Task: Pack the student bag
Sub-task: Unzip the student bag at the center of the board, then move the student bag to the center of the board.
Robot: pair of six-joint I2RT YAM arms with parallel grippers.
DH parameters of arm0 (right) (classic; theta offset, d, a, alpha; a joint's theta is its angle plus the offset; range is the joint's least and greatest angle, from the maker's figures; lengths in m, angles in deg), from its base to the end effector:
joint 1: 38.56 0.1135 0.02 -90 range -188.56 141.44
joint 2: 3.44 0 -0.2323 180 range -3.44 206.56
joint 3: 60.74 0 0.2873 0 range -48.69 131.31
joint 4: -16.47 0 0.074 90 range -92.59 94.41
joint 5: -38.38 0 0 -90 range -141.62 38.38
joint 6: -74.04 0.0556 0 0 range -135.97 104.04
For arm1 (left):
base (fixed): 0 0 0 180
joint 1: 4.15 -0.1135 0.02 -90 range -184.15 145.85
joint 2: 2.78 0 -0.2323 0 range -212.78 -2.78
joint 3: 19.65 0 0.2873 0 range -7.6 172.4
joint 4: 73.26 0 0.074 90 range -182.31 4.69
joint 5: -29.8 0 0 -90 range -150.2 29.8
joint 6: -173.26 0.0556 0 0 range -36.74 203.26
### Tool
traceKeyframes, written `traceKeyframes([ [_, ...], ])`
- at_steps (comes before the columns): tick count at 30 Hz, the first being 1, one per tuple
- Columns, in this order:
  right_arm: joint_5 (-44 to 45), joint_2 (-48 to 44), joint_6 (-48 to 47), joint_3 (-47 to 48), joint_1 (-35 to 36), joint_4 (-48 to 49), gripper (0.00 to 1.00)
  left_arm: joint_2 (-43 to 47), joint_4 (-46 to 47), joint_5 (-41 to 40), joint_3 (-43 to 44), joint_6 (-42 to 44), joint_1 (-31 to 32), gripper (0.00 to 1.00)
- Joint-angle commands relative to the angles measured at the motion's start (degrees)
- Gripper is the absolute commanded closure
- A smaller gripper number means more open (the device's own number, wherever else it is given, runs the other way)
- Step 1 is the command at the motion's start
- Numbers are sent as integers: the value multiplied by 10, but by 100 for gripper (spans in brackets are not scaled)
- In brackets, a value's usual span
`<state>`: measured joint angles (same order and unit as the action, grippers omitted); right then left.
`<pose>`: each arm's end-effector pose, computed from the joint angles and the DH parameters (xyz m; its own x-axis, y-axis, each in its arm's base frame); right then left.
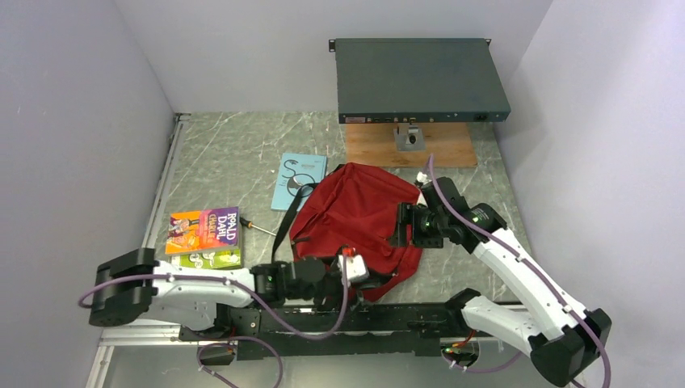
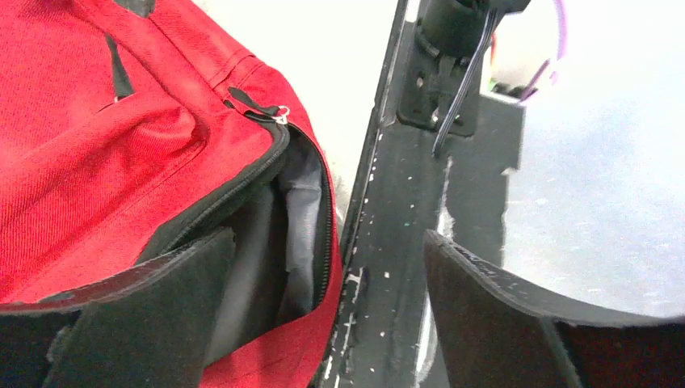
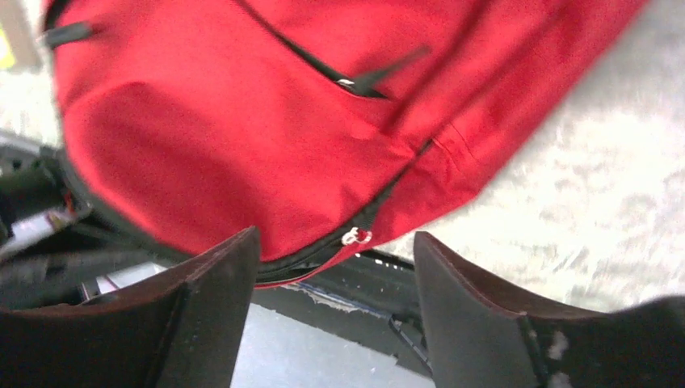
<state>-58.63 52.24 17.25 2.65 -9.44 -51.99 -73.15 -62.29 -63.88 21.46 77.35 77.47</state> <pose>0.2036 0.1212 0.2312 -0.9308 0.1038 -0.3505 -0.0302 0.9337 0.3567 0.0495 -0.3117 0.1512 -0.1462 0.2876 -0.9465 0.9685 0.2366 -0.0777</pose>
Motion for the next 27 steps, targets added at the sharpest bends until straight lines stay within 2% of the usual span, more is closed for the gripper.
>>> traceKeyframes([
  [1,-46,-14,-105,39,55,71,23,88,-96,169,48,-106,-73,7],
  [5,-50,-3,-108,15,148,183,19,196,-195,217,66,-139,-140,9],
  [8,-53,-7,-85,-30,172,289,16,249,-277,230,81,-151,-198,10],
  [12,-90,-3,-74,-76,192,394,14,268,-404,206,110,-181,-296,15],
  [16,-46,16,-103,-80,247,412,11,262,-484,150,100,-245,-412,15],
  [20,1,32,-120,-80,294,407,8,237,-494,115,72,-287,-468,11],
  [23,18,42,-117,-89,331,402,7,196,-461,121,61,-300,-486,9],
  [27,86,65,-76,-114,383,404,6,105,-412,148,63,-292,-488,15],
])
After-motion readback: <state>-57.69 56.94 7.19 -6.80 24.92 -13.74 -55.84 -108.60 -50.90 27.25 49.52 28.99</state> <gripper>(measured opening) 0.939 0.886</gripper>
